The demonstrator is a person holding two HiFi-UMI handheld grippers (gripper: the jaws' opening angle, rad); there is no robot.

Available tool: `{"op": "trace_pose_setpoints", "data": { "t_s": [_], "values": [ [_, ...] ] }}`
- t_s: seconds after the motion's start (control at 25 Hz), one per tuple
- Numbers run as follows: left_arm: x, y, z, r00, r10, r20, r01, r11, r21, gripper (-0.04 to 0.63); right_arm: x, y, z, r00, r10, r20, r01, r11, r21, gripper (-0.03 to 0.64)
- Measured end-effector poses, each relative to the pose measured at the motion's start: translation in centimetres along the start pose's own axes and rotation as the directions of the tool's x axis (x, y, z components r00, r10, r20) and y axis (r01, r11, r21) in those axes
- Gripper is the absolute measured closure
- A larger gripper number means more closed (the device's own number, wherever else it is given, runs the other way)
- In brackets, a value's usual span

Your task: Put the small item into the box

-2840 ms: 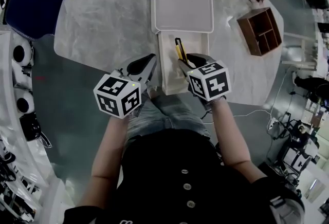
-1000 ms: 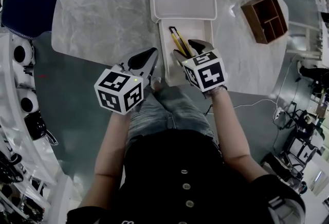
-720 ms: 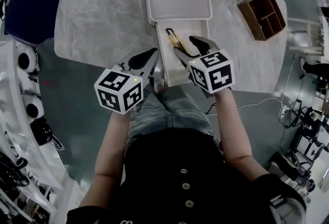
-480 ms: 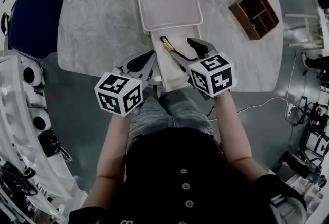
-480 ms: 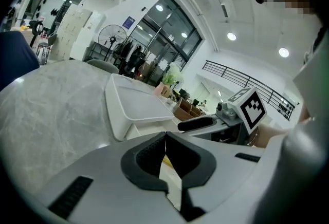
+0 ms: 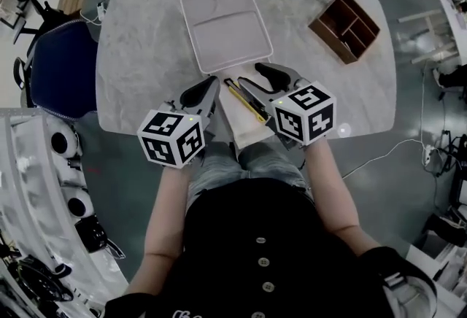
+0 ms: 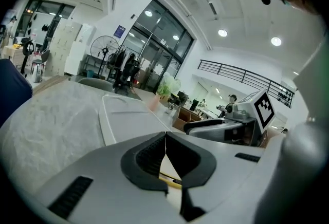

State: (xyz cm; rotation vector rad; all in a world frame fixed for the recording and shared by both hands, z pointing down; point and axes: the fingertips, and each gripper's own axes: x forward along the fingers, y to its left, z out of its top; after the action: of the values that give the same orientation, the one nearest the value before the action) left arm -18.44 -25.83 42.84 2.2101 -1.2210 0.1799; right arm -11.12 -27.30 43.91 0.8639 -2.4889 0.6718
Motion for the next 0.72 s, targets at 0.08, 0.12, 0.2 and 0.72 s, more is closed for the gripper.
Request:
{"op": "trace_pose_setpoints", "data": {
  "t_s": [0.08,0.12,0.2,0.72],
  "values": [
    [-0.1,-0.5,1.1,1.0,-0.017,0.014,0.016,1.0,0.021,0.577,-0.7,0.2,1.4,0.998,0.003,0.063,-0.006,0.999,0.047,0.443],
    [-0.1,-0.8,1.6,0.999,-0.028,0.023,0.028,0.999,0.029,0.577,-1.1,0.3,2.0,0.996,0.006,0.093,-0.013,0.997,0.074,0.453],
    [-0.1,-1.5,2.5,0.997,-0.054,0.046,0.053,0.998,0.032,0.577,-1.7,0.4,3.1,0.99,0.018,0.138,-0.033,0.994,0.105,0.471],
    [-1.0,-3.4,5.4,0.993,-0.087,0.085,0.079,0.993,0.091,0.577,-4.6,1.6,5.6,0.958,0.084,0.275,-0.108,0.992,0.071,0.611]
  ]
}}
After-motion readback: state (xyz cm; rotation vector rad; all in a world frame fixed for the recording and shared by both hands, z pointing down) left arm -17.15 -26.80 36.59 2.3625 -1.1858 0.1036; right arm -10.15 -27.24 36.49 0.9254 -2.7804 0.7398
